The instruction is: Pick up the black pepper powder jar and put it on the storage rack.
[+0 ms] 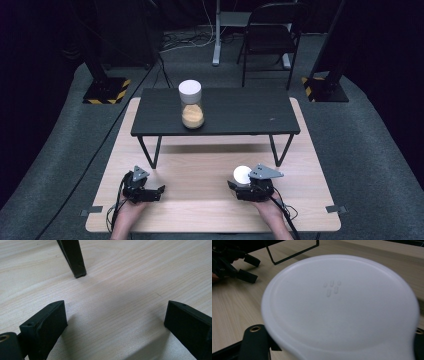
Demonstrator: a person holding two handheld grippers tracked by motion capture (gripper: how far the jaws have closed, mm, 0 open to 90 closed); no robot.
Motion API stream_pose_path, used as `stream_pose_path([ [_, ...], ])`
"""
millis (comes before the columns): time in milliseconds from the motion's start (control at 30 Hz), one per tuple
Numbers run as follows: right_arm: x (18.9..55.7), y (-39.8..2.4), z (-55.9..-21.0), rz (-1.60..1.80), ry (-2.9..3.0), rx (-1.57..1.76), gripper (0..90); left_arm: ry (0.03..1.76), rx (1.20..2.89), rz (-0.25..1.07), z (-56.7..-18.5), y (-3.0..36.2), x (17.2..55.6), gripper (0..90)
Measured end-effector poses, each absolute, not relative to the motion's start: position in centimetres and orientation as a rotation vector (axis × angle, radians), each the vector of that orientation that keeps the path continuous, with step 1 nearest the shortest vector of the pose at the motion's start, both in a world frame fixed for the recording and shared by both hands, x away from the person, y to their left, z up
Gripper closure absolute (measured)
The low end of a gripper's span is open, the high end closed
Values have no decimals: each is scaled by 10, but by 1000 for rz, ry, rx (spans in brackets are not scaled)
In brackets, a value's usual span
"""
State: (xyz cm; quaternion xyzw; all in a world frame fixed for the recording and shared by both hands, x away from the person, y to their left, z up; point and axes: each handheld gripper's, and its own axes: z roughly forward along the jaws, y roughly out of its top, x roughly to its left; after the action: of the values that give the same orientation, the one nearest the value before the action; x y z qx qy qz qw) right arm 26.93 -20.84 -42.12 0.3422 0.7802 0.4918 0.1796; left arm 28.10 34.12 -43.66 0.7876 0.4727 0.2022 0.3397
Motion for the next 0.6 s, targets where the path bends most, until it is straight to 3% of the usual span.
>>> stream_pose_path([
  [600,261,-222,-393,1363,2199,968,291,1230,2051,527,-437,341,281,37],
])
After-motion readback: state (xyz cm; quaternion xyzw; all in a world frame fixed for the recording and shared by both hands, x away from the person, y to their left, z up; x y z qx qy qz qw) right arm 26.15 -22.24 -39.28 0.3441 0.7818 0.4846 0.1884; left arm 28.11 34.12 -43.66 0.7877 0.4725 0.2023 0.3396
